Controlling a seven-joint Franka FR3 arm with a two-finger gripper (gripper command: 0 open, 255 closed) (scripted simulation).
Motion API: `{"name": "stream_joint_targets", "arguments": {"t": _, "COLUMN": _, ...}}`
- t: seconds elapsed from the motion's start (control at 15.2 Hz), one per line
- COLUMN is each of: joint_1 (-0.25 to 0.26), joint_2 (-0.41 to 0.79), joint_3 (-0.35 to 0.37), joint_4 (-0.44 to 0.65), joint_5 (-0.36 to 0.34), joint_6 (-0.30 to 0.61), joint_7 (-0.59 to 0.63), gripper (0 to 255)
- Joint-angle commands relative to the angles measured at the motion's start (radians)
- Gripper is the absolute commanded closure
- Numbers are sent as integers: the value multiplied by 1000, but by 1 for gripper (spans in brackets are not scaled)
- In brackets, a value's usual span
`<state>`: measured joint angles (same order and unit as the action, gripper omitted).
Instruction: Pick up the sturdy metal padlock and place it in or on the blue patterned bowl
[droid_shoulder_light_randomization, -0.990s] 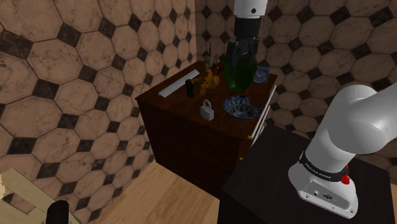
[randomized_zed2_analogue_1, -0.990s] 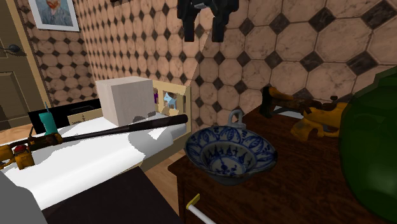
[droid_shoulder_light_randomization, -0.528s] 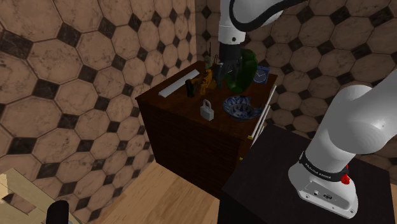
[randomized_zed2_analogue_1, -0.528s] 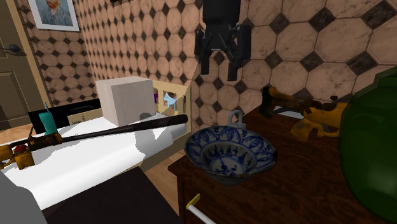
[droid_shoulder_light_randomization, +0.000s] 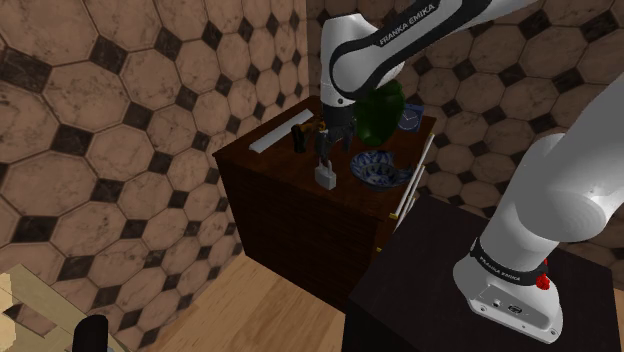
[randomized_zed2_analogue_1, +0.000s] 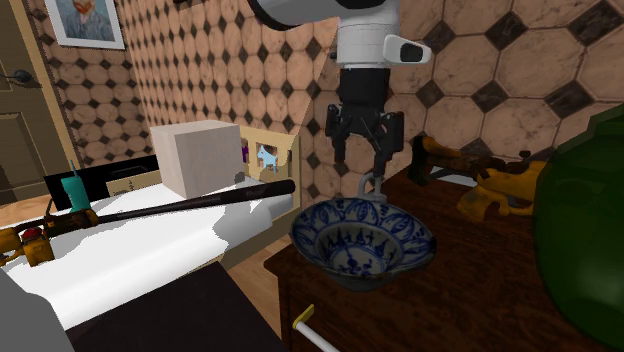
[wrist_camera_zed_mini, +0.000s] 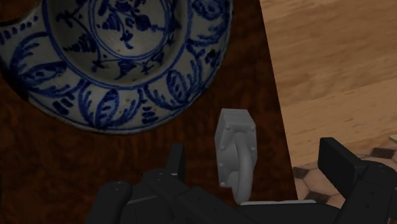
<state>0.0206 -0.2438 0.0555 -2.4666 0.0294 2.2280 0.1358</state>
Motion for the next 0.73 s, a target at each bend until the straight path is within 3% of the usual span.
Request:
{"name": "stream_joint_targets", "arguments": {"t": 0.0, "joint_1": -2, "joint_2": 65, "joint_3": 2, "joint_4": 12, "joint_5": -7, "joint_6": 54, "joint_7": 0, "gripper": 0}}
{"name": "stream_joint_targets", "arguments": {"t": 0.66, "joint_1": -2, "joint_2": 136, "joint_3": 3, "joint_4": -28, "joint_5": -10, "joint_6": 166, "joint_7": 3, "gripper": 0}}
